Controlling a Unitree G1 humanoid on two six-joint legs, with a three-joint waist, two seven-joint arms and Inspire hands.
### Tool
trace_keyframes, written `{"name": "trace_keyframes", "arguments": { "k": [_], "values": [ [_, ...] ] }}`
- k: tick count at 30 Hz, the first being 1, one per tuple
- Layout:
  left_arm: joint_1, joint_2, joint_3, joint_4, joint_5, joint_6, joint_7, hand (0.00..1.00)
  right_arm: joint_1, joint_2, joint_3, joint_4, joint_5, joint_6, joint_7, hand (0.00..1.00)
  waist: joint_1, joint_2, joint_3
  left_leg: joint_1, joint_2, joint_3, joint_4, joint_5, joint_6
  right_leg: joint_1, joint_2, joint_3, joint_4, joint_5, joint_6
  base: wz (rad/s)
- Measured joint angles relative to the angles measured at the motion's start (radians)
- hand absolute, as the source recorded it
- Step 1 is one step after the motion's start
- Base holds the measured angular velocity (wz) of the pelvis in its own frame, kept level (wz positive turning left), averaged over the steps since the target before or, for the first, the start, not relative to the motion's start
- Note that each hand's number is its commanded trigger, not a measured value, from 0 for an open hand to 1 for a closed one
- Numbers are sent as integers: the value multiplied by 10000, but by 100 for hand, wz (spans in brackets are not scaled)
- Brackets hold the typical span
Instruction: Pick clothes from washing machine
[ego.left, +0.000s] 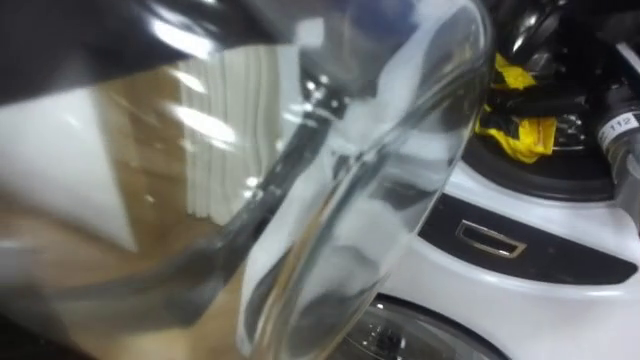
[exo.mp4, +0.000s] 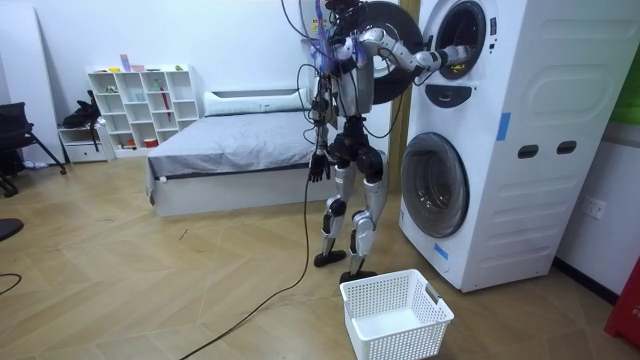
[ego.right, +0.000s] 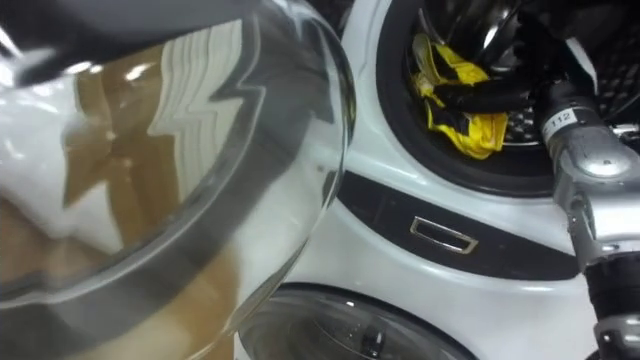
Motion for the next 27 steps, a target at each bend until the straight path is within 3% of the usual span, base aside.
{"name": "trace_keyframes", "arguments": {
  "k": [3,8,10,13,19,21,22,24,25,27],
  "values": [
    [22,8,2,-103,9,153,-131,0,-453,-208,31,435,-164,321,508,0,-35,-21,-39,-93,-5,-51,50,0,1,-87,-8,0,24,0,-1,0],
    [-44,5,210,-94,-23,227,-313,0,-758,-344,187,1112,-435,415,1889,0,-247,-72,-74,-13,-15,-170,153,3,2,91,-19,-130,-50,0,0,11],
    [-66,66,186,-79,-75,245,-317,0,-755,-373,397,1321,-428,446,2417,0,-303,-58,-62,45,-19,-191,116,4,0,254,-20,-150,-182,-1,1,7],
    [-222,287,157,69,-122,294,-311,0,-645,-372,491,1298,-671,629,3335,0,-298,-129,-111,66,-7,-208,120,6,-4,274,-4,-146,-180,0,0,0],
    [-423,410,71,66,-156,393,-385,0,-279,-372,457,1214,-1623,753,4608,0,-238,-108,-90,264,-25,-305,33,4,-3,469,-7,-157,-168,1,2,1],
    [-518,419,-108,105,-298,403,-409,0,-239,-368,383,1191,-1868,744,4830,0,-178,-44,-48,410,-19,-297,12,10,-13,589,7,-161,-176,1,2,0],
    [-533,419,-128,105,-306,402,-409,0,-200,-369,361,1162,-1878,722,4855,7,-178,-39,-47,427,-17,-292,-2,9,-14,610,12,-167,-179,1,2,0],
    [-594,421,-270,107,-462,402,-407,0,-77,-369,321,986,-1908,709,4905,64,-175,-11,-27,518,-9,-280,-39,10,-15,667,27,-164,-186,1,3,0],
    [-613,421,-318,109,-548,403,-407,0,12,-369,266,888,-1921,709,4921,100,-175,-5,-22,541,-8,-280,-52,9,-15,685,28,-161,-186,0,3,0],
    [-693,418,-447,129,-917,401,-388,0,145,-369,182,719,-1931,707,4975,100,-171,6,-14,605,-7,-264,-127,9,-14,705,34,-138,-186,0,4,-2]
  ]
}}
